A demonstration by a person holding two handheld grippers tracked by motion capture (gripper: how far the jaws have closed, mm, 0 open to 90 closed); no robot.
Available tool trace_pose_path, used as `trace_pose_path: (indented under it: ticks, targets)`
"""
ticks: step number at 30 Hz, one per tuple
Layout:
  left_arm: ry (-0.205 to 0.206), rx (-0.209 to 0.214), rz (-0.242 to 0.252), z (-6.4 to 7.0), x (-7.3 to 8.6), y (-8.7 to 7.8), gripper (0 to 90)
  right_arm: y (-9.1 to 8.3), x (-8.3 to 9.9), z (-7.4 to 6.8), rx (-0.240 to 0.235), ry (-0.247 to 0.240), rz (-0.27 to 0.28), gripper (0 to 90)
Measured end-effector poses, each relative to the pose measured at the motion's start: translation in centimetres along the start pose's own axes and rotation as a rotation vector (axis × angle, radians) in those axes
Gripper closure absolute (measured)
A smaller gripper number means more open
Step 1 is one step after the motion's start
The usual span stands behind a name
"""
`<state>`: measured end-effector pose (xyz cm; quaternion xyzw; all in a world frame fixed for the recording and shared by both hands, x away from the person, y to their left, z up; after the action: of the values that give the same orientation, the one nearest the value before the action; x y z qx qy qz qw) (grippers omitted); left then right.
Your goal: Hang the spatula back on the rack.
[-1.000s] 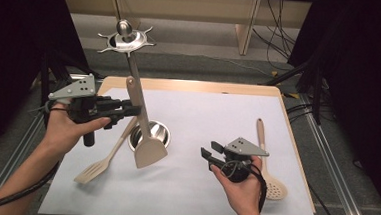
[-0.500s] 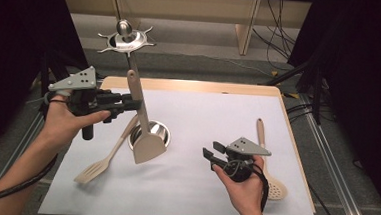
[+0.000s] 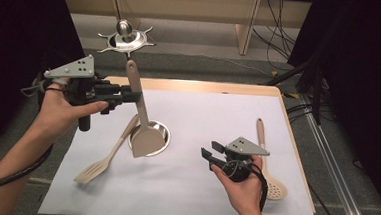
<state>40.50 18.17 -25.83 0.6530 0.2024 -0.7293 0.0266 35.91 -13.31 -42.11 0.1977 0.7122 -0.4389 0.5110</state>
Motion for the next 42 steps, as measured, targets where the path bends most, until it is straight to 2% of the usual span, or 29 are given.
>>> trace_pose_path:
  ticks: [1,2,4,7,8,10,12,16,17,21,22,24,26,27,29,34,39,42]
  targets:
    - [0.004,0.002,-0.004,0.0,-0.1,-0.1,75.2,0.1,-0.1,0.0,-0.001,-0.009,0.004,55.3]
    - [0.005,0.003,-0.005,0.0,-0.2,-0.1,75.2,0.0,0.0,-0.1,-0.005,0.009,-0.008,55.3]
    - [0.004,0.005,-0.01,-0.1,-0.3,-0.1,75.2,0.2,-0.1,-0.1,-0.01,-0.005,0.002,55.3]
    - [0.005,0.005,-0.014,-0.4,-0.6,-0.2,75.2,0.0,0.0,-0.2,-0.005,0.013,-0.017,55.3]
    - [0.007,0.006,-0.015,-0.5,-0.6,-0.2,75.2,0.2,0.0,-0.1,-0.005,-0.007,-0.001,55.3]
    - [0.003,0.006,-0.011,-0.6,-0.8,-0.3,75.2,0.1,0.0,-0.1,-0.007,-0.013,-0.003,55.3]
    - [-0.001,0.01,-0.009,-0.9,-0.8,-0.3,75.2,0.0,0.0,-0.2,0.0,0.025,-0.015,55.2]
    - [-0.01,0.013,-0.017,-1.3,-0.7,-0.2,75.2,0.0,0.0,-0.1,0.005,0.008,-0.021,55.2]
    - [-0.012,0.011,-0.017,-1.3,-0.6,-0.2,75.2,0.2,0.1,-0.1,-0.009,0.007,-0.005,55.2]
    - [-0.021,0.008,-0.024,-1.7,-0.5,-0.3,75.2,0.1,0.1,-0.2,-0.004,0.019,-0.013,55.1]
    - [-0.022,0.01,-0.024,-1.8,-0.4,-0.3,75.1,0.2,0.0,0.0,-0.003,-0.002,-0.003,55.1]
    - [-0.026,0.009,-0.023,-1.9,-0.4,-0.3,75.1,0.2,0.0,0.0,-0.005,0.024,-0.002,55.0]
    - [-0.027,0.008,-0.022,-2.0,-0.4,-0.4,75.2,0.2,0.0,0.0,-0.006,0.029,-0.006,55.0]
    - [-0.03,0.006,-0.021,-2.1,-0.4,-0.4,75.1,0.2,0.0,0.1,0.002,0.006,-0.004,55.0]
    - [-0.039,0.009,-0.017,-2.3,-0.5,-0.5,75.1,0.1,0.1,0.2,0.007,-0.002,-0.012,54.9]
    - [-0.04,0.008,-0.014,-2.4,-0.3,-0.4,75.0,0.3,0.1,0.1,-0.008,0.009,-0.01,54.7]
    - [-0.054,0.012,-0.006,-2.5,0.0,-0.5,74.9,0.3,0.2,0.2,-0.001,0.011,-0.014,54.5]
    - [-0.055,0.028,-0.001,-2.6,0.1,-0.7,74.8,0.1,0.2,0.3,0.012,-0.003,-0.023,54.4]
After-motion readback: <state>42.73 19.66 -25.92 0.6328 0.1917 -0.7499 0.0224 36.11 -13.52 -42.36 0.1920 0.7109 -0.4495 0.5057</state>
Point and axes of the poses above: each handheld gripper's, and its own axes: y roughly forward along the jaws, x roughly out of its underside, z roughly to its right, the point moved 4 cm from there along y, roughly forward along the jaws, and after that the axes turned 7 degrees about x, right-handed, at the moved point
